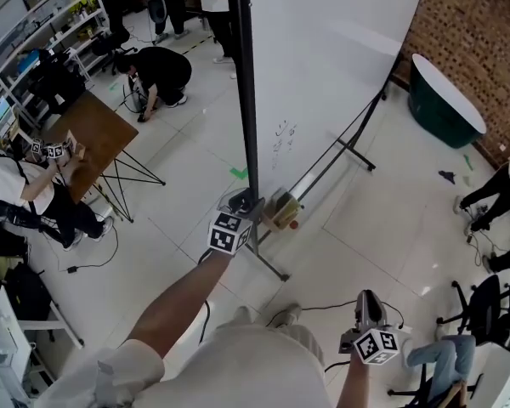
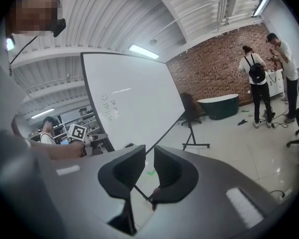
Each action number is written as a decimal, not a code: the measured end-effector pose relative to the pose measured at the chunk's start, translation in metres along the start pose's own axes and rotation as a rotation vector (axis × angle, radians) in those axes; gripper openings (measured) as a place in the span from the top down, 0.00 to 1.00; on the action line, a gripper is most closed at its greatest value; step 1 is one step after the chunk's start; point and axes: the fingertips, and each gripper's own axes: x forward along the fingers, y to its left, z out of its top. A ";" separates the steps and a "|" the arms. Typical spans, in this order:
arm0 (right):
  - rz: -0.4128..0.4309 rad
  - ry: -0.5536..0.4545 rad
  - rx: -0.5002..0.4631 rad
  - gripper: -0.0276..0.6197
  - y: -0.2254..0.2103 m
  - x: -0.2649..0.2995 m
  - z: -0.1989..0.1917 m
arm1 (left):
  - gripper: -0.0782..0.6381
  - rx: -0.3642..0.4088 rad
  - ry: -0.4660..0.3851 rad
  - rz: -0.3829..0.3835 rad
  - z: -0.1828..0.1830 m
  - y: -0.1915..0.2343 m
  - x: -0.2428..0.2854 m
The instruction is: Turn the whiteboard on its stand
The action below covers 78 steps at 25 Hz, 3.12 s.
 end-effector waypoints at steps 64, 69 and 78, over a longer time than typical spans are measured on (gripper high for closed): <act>0.366 0.182 -0.105 0.81 0.107 0.110 -0.015 | 0.61 -0.207 0.045 0.301 -0.093 -0.065 -0.248; 0.412 0.208 -0.134 0.80 0.160 0.110 -0.031 | 0.60 -0.211 0.049 0.290 -0.101 -0.084 -0.265; 0.403 0.252 -0.167 0.81 0.189 0.060 -0.062 | 0.60 -0.192 0.036 0.283 -0.110 -0.108 -0.293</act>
